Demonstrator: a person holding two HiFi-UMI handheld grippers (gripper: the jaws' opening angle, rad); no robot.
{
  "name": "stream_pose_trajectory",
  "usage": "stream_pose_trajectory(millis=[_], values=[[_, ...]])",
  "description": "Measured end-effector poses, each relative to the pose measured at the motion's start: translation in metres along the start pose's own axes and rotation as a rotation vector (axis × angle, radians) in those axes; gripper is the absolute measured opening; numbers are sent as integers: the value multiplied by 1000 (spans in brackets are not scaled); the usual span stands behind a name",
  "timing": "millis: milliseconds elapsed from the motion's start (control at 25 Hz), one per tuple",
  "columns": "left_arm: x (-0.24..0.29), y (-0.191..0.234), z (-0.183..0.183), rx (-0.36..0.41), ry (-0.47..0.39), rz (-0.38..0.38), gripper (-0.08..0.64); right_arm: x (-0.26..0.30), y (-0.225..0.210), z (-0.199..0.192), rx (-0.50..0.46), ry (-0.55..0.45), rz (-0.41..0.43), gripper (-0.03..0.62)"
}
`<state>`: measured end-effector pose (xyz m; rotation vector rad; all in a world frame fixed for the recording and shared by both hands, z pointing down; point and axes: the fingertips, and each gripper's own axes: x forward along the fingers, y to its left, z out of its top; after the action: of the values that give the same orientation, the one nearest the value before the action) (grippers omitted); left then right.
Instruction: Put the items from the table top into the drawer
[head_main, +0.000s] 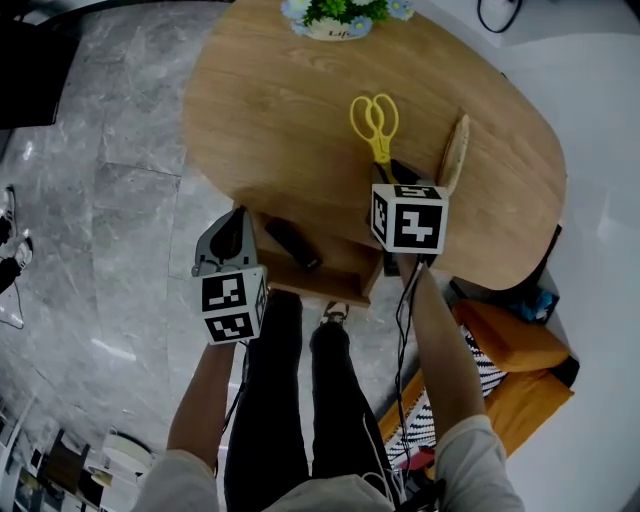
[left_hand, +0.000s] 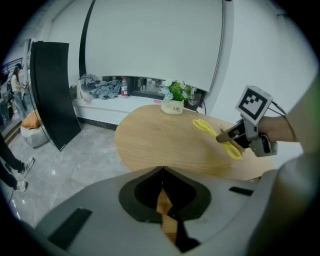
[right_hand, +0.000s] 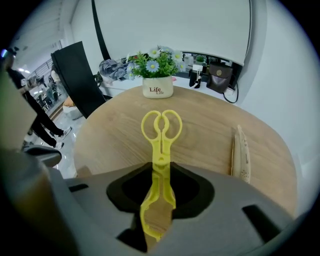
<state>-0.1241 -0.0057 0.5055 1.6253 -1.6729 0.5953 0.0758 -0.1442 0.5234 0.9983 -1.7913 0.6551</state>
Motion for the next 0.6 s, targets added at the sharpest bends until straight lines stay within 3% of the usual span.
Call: stream_pose_trajectory(millis=[600], values=[[-60,-5,-58,-92,-29,75,9,-40,40,-48,-127,-10,59,103]])
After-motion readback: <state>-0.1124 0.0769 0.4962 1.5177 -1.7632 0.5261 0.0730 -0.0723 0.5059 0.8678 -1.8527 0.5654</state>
